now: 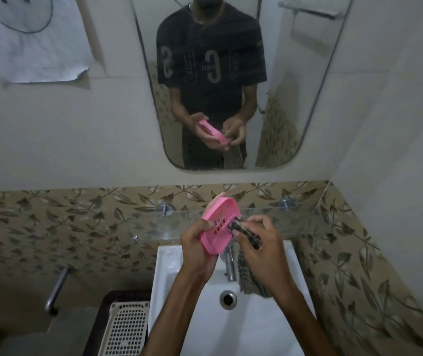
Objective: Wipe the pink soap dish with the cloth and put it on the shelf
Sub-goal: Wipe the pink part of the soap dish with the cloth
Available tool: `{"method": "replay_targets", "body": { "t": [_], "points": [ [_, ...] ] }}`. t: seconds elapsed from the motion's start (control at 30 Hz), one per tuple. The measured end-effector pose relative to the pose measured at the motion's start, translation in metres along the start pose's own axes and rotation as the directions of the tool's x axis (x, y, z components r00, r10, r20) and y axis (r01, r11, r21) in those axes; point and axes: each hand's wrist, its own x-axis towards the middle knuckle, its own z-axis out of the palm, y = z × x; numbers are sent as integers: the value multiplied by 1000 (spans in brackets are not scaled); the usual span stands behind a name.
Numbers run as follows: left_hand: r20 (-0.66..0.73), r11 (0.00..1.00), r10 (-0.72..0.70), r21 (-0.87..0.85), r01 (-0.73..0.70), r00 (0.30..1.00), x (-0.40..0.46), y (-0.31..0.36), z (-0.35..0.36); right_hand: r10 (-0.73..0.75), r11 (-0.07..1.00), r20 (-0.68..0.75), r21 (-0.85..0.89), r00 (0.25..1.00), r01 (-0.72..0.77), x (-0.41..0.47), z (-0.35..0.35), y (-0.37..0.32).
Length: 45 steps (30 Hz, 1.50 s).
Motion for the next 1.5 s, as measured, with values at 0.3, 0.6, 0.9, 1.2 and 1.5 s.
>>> {"method": "replay_targets", "body": {
  "t": [0.3, 0.6, 0.9, 1.2, 1.5],
  "points": [
    [121, 999, -19, -36, 23, 992, 14, 8, 18, -105, 989, -202, -120, 974, 81, 22, -15, -11],
    [132, 986, -103, -118, 119, 986, 16, 5, 15, -179, 943, -62, -296, 982, 153, 24, -23, -20],
    [127, 991, -83, -96, 96, 988, 20, 2, 16, -214, 960, -106, -207, 971, 189, 24, -19, -16],
    [120, 992, -82, -91, 93, 989, 24, 4, 15, -328, 930, -80, -201, 941, 307, 22, -9, -9],
    [169, 992, -89, -79, 103, 982, 23, 1, 8, -447, 865, -79, -293, 891, 408, 21, -6, 5]
  ]
}}
